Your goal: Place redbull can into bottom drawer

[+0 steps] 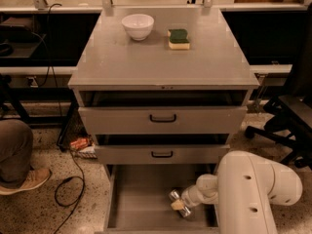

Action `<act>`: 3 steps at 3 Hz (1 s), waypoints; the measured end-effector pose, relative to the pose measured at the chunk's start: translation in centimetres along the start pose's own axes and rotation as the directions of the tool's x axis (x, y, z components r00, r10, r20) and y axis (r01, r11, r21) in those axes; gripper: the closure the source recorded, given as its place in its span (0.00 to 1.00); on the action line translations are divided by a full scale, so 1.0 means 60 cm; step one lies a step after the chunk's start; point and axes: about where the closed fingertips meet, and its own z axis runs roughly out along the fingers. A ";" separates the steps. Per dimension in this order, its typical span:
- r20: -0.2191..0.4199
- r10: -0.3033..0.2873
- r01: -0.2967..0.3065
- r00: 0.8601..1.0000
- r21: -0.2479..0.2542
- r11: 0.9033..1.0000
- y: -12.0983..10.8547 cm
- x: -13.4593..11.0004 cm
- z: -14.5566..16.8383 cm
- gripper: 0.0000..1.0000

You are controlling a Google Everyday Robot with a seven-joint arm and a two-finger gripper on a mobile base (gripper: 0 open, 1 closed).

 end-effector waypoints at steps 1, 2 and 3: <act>0.014 -0.004 0.004 1.000 -0.002 1.000 -0.001 -0.007 -0.008 0.00; 0.107 0.011 -0.005 0.994 -0.056 0.998 -0.006 -0.020 -0.041 0.00; 0.211 0.030 -0.004 0.977 -0.121 0.993 -0.006 -0.034 -0.087 0.00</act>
Offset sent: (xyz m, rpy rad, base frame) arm 0.0161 -0.0240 0.0517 0.2500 -0.0758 -0.0464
